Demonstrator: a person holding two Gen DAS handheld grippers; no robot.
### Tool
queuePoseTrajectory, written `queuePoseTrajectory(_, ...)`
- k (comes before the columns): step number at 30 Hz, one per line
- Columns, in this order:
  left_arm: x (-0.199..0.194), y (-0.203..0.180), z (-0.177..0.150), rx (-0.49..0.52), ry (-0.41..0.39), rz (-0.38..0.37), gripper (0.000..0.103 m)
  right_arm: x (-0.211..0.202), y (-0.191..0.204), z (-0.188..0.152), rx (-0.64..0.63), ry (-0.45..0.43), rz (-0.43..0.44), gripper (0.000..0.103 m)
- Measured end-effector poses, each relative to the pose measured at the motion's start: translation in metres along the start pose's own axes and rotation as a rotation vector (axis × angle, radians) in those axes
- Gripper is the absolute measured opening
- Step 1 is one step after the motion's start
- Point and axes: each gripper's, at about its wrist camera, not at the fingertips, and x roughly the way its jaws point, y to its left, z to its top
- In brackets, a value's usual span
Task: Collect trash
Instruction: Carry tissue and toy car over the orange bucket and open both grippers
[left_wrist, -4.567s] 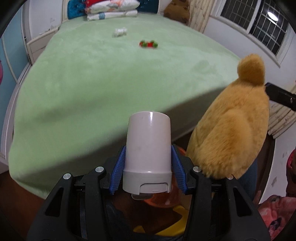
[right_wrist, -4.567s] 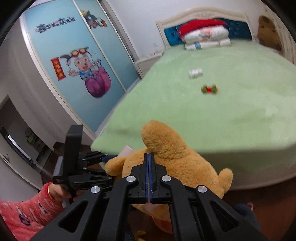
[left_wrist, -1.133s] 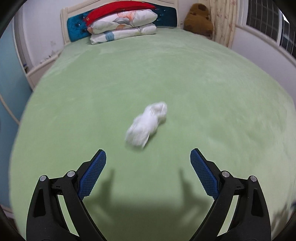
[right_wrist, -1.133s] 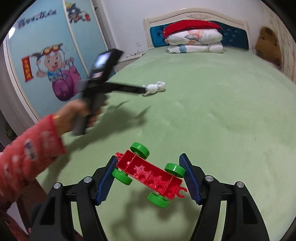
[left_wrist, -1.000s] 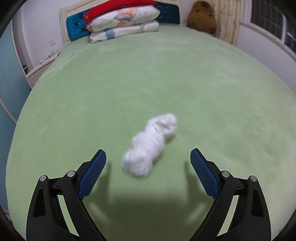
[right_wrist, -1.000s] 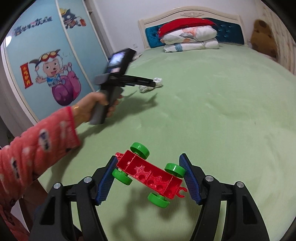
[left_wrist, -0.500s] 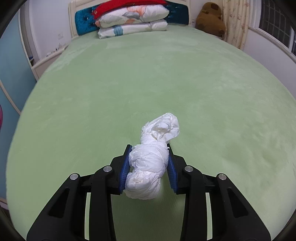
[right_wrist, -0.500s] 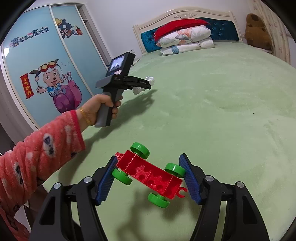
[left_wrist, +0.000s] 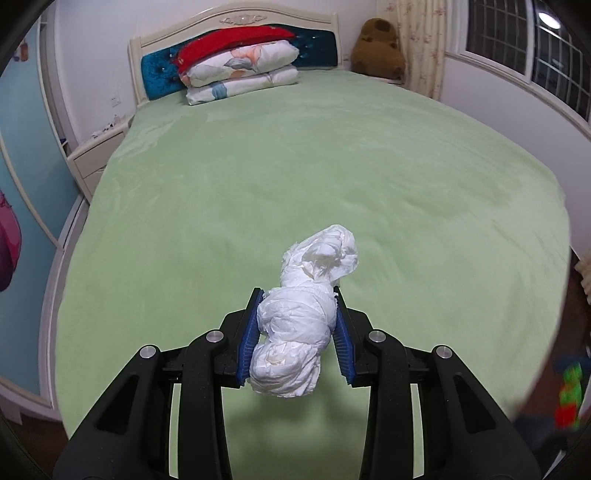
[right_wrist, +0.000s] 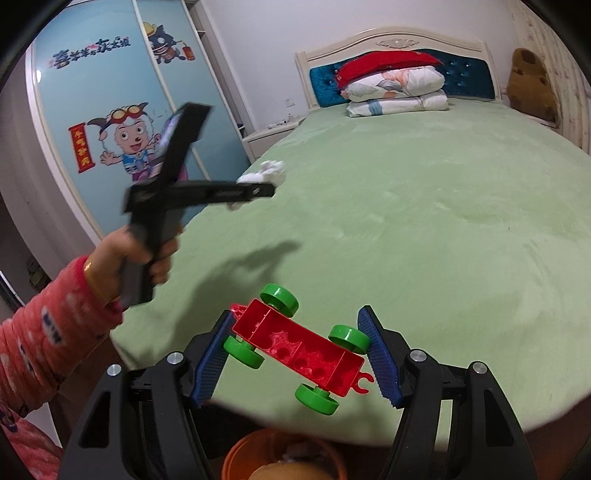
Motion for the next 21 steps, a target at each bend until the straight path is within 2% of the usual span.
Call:
queuePoseTrajectory(6,-0.066,-0.014,-0.085,-0.041,0.004,-0.041,0.035,-0.022,0.033,-0.037,-0.023,0.04,0.012,0.067)
queuePoseTrajectory(11,-0.089,-0.024,-0.151,-0.1,0.041,-0.05,0.035,-0.024,0.054,-0.074,-0.038,0.109,0.004,0.067)
queuePoseTrajectory(14,-0.085,-0.027,-0.196,-0.147,0.102,-0.06,0.035,-0.014,0.058,-0.103,-0.024,0.181,-0.013,0.067)
queuePoseTrajectory(19,-0.044,-0.037,-0.27,-0.234,0.292,-0.121,0.035,0.02,0.049,-0.151,0.039,0.322,-0.051,0.067)
queuePoseTrajectory(21,-0.028,-0.043,-0.288,-0.243,0.351,-0.138,0.035,0.035,0.045,-0.17,0.066,0.369,-0.066,0.067)
